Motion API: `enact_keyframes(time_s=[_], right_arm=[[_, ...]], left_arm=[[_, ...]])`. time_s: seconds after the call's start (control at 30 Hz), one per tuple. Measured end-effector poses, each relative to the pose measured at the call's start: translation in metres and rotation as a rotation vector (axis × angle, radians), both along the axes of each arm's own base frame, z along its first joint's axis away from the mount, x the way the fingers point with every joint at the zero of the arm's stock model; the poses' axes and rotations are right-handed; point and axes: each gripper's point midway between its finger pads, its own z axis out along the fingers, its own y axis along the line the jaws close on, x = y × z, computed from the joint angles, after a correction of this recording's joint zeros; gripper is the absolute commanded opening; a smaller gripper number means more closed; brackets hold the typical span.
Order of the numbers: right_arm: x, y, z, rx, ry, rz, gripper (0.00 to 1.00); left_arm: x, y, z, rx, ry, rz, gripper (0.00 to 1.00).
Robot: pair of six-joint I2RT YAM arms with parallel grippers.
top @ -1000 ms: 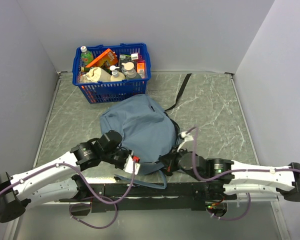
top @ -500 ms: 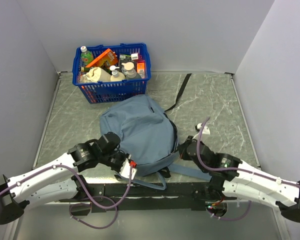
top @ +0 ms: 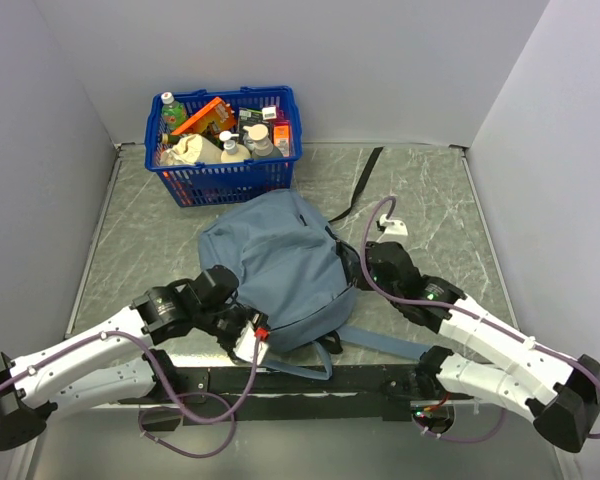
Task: Pack the student bag
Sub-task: Zip the student bag at the center of the board.
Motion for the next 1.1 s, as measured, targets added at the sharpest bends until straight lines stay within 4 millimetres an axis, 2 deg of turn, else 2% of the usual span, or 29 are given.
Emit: enact_keyframes(time_s=[0.17, 0.3, 0.43, 0.53, 0.7, 0.8, 0.9, 0.93, 1.1], right_arm=[[-0.011, 0.011, 0.008, 0.078, -0.027, 0.063, 0.0], [-0.033, 0.02, 0.016, 0.174, -0.058, 0.118, 0.0], [-0.045, 0.03, 0.016, 0.211, -0.048, 0.157, 0.0], [-0.049, 0.034, 0.015, 0.217, -0.038, 0.169, 0.0], [-0.049, 0.034, 0.016, 0.225, -0.043, 0.161, 0.0], [-0.048, 0.031, 0.02, 0.232, -0.058, 0.151, 0.0], [-0.049, 0.028, 0.022, 0.233, -0.063, 0.144, 0.0], [-0.049, 0.027, 0.022, 0.234, -0.062, 0.143, 0.0], [-0.051, 0.024, 0.02, 0.227, -0.057, 0.14, 0.0]], left_arm=[[-0.005, -0.008, 0.005, -0.026, 0.119, 0.083, 0.68], [0.01, -0.04, 0.029, -0.128, 0.248, 0.228, 0.64], [0.027, -0.074, 0.042, -0.204, 0.354, 0.368, 0.58], [0.036, -0.098, 0.039, -0.216, 0.402, 0.457, 0.56], [0.035, -0.132, 0.029, -0.214, 0.407, 0.538, 0.53], [0.038, -0.148, 0.024, -0.227, 0.383, 0.571, 0.48], [0.043, -0.155, 0.015, -0.23, 0.34, 0.609, 0.36], [0.045, -0.156, 0.012, -0.226, 0.327, 0.619, 0.27], [0.048, -0.162, 0.003, -0.206, 0.235, 0.622, 0.01]])
